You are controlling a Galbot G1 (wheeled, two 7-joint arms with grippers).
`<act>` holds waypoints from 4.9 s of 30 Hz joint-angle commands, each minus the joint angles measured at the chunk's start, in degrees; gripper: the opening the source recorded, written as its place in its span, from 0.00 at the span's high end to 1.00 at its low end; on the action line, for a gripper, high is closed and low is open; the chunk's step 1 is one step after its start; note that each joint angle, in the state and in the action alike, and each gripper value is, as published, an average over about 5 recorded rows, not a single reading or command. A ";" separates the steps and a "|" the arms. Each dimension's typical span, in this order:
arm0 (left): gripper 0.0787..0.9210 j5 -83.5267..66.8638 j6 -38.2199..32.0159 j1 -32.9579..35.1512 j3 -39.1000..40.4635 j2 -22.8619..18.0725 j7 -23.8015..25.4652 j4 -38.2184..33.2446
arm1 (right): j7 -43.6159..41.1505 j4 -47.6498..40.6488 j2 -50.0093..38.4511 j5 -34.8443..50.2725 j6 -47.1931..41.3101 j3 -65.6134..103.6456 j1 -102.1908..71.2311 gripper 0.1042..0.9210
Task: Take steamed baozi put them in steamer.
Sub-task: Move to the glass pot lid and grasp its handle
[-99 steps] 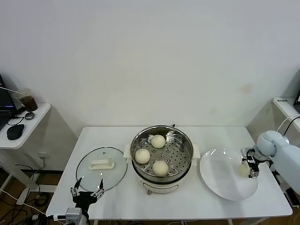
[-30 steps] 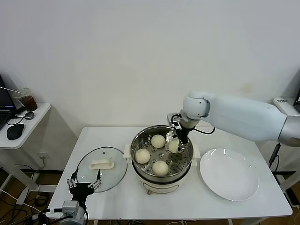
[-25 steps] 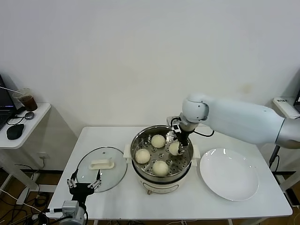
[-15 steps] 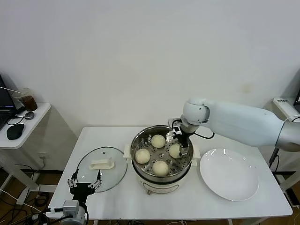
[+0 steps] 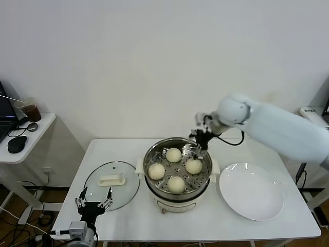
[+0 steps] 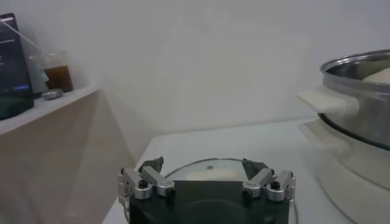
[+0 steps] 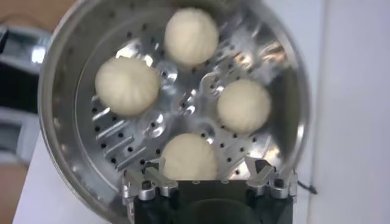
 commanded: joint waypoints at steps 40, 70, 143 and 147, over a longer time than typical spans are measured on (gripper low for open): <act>0.12 77.45 -12.53 -11.42 7.21 22.88 -15.53 25.80 | 57.11 18.41 27.11 3.03 19.47 103.62 -98.15 0.12; 0.12 70.44 -5.44 -13.47 11.44 15.98 -11.83 26.36 | 56.70 16.12 28.30 1.30 20.02 102.85 -98.04 0.12; 0.74 65.02 5.51 -22.92 12.85 12.79 -5.44 28.74 | 56.77 15.23 31.15 -0.05 21.24 101.88 -98.97 0.12; 0.86 64.76 7.59 -21.51 12.32 12.87 -4.70 24.35 | 56.77 15.46 31.17 -0.01 21.25 101.95 -98.99 0.12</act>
